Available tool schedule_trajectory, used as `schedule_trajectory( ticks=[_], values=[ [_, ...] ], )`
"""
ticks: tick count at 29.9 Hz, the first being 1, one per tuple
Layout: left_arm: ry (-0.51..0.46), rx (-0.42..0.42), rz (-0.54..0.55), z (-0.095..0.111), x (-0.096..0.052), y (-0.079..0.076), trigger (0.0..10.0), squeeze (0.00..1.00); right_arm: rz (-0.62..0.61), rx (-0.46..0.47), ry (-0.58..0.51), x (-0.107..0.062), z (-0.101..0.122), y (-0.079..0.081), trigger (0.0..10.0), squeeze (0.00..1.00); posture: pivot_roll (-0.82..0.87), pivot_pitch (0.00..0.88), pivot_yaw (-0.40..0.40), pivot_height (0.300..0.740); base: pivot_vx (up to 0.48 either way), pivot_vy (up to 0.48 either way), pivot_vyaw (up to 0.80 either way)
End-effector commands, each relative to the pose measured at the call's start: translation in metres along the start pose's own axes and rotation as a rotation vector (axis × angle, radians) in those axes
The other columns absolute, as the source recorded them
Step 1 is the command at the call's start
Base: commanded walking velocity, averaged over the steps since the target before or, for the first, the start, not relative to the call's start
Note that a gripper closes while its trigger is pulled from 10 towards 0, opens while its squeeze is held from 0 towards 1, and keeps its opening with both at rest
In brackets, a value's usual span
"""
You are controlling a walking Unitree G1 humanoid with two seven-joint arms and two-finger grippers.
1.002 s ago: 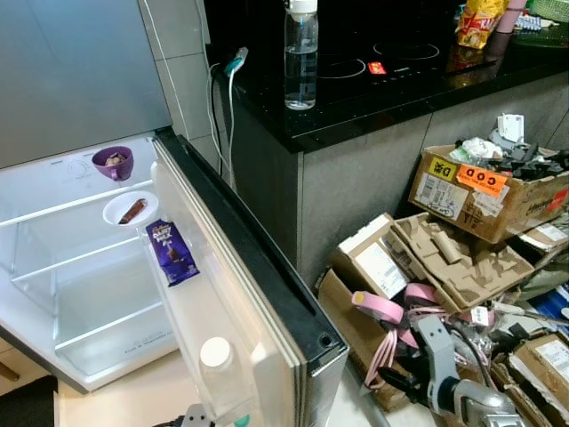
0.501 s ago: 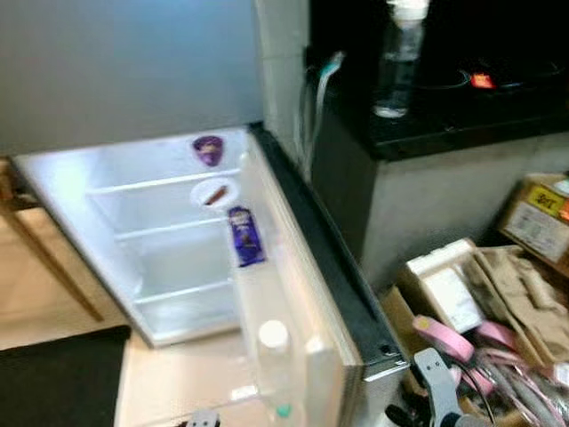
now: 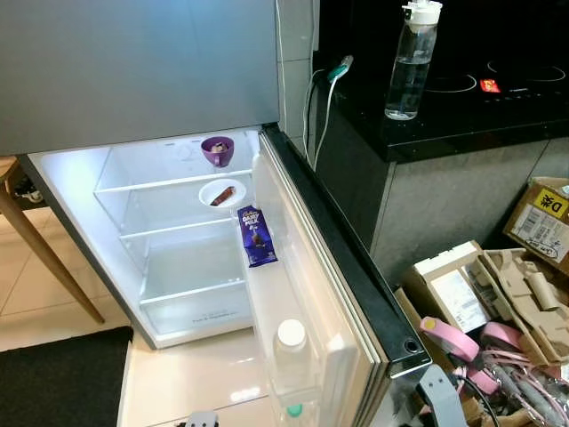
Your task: Restocking fridge
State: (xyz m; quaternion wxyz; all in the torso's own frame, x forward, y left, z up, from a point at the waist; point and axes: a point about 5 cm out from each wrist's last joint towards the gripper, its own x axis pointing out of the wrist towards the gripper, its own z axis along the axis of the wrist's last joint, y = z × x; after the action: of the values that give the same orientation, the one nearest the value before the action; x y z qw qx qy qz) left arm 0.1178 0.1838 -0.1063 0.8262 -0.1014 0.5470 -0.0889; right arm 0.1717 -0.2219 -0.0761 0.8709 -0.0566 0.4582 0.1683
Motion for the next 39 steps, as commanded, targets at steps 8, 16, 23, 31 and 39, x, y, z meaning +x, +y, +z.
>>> schedule_trajectory(
  ticks=[8,16,23,31,39],
  values=[
    [0.039,0.009,0.011,-0.007,-0.001,0.001,10.0,0.00,-0.036,0.033,0.039,-0.003,-0.013,-0.001,10.0,0.00,-0.07,0.000,-0.005,0.740,0.000,0.000,0.00],
    [0.044,0.017,0.007,-0.008,0.000,-0.001,10.0,0.00,-0.113,0.047,0.137,-0.009,-0.036,-0.002,10.0,0.00,-0.06,0.000,-0.006,0.740,-0.189,0.000,0.00],
    [0.048,0.019,0.010,-0.008,0.000,-0.001,10.0,0.00,-0.147,0.086,0.207,-0.015,-0.058,0.001,10.0,0.00,-0.07,0.000,-0.005,0.740,-0.264,0.000,0.00],
    [0.051,0.025,0.012,-0.010,0.000,-0.001,10.0,0.00,-0.147,0.096,0.229,-0.017,-0.066,0.005,10.0,0.00,-0.07,0.000,-0.004,0.740,-0.275,0.000,0.00],
    [0.053,0.027,0.014,-0.011,-0.001,0.000,10.0,0.00,-0.145,0.098,0.242,-0.018,-0.070,0.007,10.0,0.00,-0.07,0.000,-0.007,0.740,-0.282,0.000,0.00]
  ],
)
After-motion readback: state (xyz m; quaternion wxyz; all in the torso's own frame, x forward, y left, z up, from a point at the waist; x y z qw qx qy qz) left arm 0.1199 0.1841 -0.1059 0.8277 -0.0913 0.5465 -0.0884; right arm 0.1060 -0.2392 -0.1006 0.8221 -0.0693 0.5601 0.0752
